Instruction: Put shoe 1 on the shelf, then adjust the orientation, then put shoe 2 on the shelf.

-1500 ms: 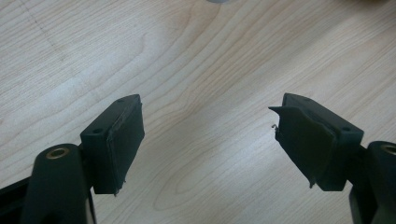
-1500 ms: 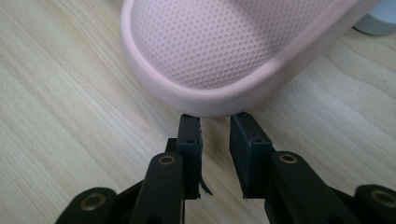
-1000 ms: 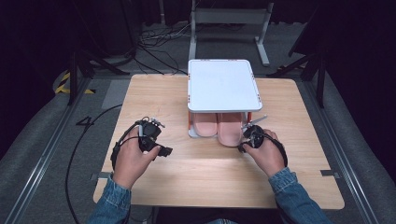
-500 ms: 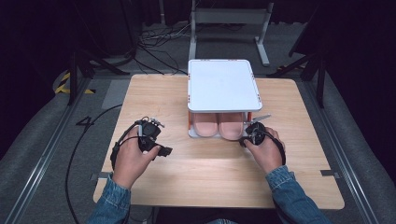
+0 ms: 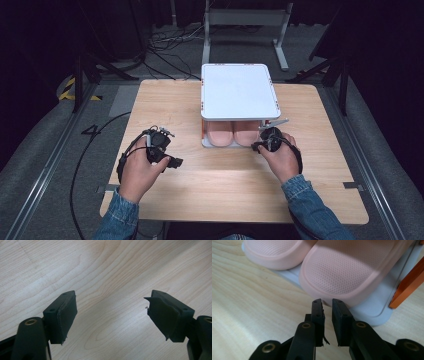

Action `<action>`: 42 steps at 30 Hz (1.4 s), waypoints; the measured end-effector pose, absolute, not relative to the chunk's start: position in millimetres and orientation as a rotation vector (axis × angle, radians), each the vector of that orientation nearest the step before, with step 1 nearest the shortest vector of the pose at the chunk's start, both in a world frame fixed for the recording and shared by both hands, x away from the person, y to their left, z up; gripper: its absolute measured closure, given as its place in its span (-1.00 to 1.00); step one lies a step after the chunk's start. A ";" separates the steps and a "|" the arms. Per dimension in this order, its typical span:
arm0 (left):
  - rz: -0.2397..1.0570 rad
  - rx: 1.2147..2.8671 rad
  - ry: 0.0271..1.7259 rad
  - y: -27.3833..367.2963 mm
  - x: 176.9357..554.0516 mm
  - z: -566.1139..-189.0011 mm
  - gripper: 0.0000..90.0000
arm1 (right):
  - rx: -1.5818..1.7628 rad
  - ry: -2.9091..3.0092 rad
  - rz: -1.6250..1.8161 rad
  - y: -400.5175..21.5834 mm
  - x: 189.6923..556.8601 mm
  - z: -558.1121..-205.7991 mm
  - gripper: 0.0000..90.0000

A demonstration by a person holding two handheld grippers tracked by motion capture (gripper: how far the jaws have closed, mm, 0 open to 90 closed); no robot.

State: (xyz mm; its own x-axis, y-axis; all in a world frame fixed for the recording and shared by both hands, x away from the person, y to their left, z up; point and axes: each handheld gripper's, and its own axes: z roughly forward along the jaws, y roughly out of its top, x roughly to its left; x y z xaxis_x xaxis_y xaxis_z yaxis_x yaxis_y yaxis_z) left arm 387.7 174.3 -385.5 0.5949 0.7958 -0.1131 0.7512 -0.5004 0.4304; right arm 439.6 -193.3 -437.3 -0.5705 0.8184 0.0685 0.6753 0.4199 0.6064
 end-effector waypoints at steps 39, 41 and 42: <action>0.104 2.383 1.262 179.7 396.0 -392.1 -0.48 | 1.180 2.330 1.003 -356.0 379.9 -382.2 -0.13; 0.107 2.375 1.265 183.8 396.0 -392.7 -0.49 | 1.164 2.328 0.990 -362.7 380.5 -383.6 -0.15; 0.107 2.375 1.265 183.8 396.0 -392.7 -0.49 | 1.164 2.328 0.990 -362.7 380.5 -383.6 -0.15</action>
